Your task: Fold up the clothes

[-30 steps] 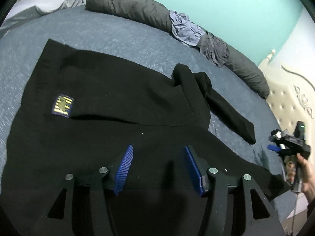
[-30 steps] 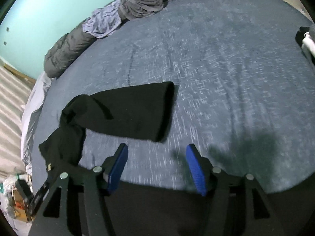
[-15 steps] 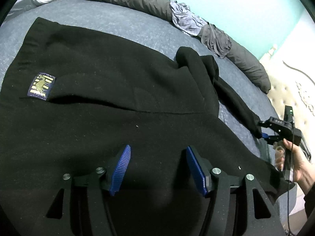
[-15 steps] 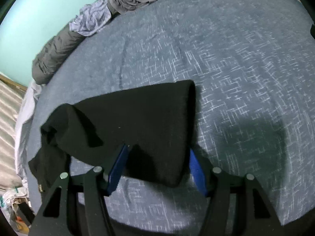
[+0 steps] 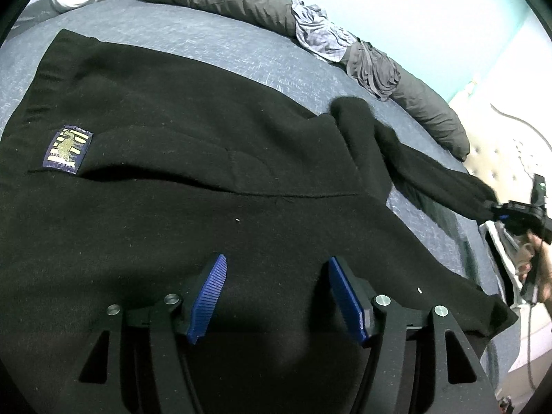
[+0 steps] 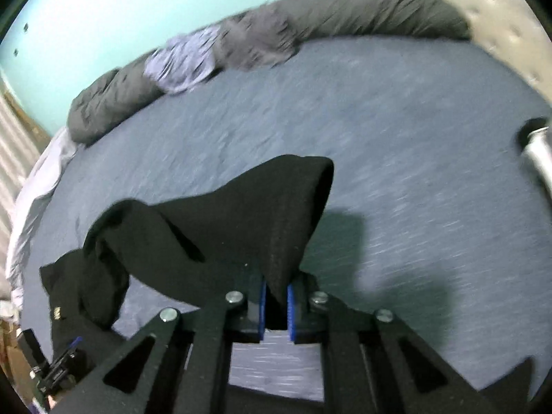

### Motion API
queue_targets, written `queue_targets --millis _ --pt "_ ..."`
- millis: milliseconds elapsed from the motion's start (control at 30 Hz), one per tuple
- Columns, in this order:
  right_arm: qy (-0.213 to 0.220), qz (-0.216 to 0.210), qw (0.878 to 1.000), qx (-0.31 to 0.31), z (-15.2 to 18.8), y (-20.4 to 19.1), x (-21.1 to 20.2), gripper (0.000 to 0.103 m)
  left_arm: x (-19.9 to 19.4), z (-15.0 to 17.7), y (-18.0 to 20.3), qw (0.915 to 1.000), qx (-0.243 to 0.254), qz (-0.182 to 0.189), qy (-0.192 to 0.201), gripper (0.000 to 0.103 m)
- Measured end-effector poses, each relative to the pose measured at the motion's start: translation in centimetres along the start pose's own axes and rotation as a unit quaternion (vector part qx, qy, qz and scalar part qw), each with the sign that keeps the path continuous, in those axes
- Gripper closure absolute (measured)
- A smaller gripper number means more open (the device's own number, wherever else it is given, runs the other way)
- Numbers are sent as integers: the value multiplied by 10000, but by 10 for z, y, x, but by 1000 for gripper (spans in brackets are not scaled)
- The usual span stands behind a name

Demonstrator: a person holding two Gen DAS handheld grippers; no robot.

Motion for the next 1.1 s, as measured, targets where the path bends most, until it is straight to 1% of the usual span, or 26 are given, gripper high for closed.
queue_targets --millis 100,167,233,367,467,567,600,633,700,733,800,833,933,1067,1100 --pt "224 401 9987 202 -8 45 -36 95 0 0 -1 10000 -2 22 -5 37" --pt "281 710 9967 285 -9 72 -53 95 1 0 -2 10000 13 16 -2 37" --pt "320 923 9945 385 -10 96 -65 95 1 0 -2 10000 32 -5 -1 37" --pt "324 1309 9902 366 -21 119 -69 96 1 0 -3 10000 58 -38 -16 37" --pt "376 1490 9875 349 -31 130 -73 96 1 1 -4 10000 69 -35 -28 37" --pt "426 1540 9863 399 -44 136 -69 95 1 0 -5 10000 57 -15 -46 36" --pt "320 1499 9871 457 -43 137 -61 86 1 0 -5 10000 51 -9 -53 36" --pt "146 1614 9853 533 -39 142 -53 83 2 0 -5 10000 49 -3 -59 36" --pt "-225 1915 9788 690 -28 154 -38 82 2 -1 -5 10000 49 9 -67 36" --pt "-260 1953 9773 775 -22 159 -34 82 2 -1 -5 10000 51 18 -74 36" --pt "-236 2055 9731 1018 -8 169 -34 70 3 -1 -6 9999 52 39 -93 35" --pt "-208 2126 9710 1077 -1 171 -35 69 2 -1 -6 9999 49 51 -104 35" --pt "-42 1706 9795 1067 19 156 -34 68 2 -3 -6 9999 -12 99 -115 35" --pt "110 805 9919 981 50 103 -22 59 -3 -1 -8 9995 -192 192 -129 35" --pt "132 562 9939 938 56 87 -18 58 -7 -1 -9 9995 -211 198 -127 35"
Point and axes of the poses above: each gripper's, at about its wrist camera, not at the fingertips, and x roughly the way its jaws point, y to its right, z to its underside, the point moved 9 cm from there along x, roughly the way its jaws point, and after that the axes turned 10 degrees about -y, right-handed, at the moved point
